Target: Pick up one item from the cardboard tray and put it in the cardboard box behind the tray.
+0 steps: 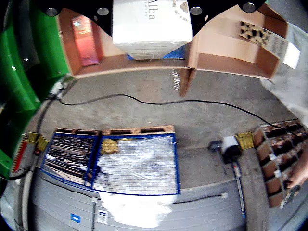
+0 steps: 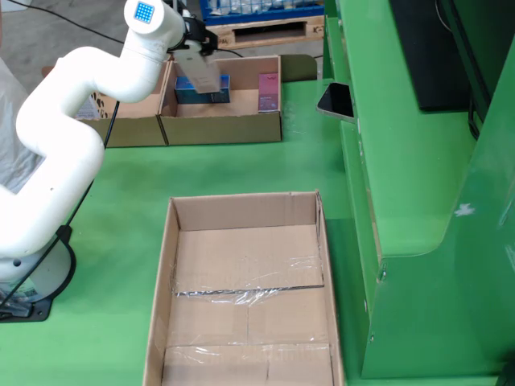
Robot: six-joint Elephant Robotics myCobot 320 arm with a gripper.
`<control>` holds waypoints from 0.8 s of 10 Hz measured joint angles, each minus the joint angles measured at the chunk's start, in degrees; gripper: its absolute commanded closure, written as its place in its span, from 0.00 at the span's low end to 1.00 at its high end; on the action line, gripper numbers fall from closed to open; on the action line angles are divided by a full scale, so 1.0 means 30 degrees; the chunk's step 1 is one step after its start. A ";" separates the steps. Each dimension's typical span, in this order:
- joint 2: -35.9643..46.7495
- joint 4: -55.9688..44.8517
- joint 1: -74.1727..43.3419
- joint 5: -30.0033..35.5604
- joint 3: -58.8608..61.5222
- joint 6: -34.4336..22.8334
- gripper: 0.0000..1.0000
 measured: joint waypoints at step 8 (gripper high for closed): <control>-0.0117 -0.0060 0.0000 0.3837 -0.0117 0.0030 1.00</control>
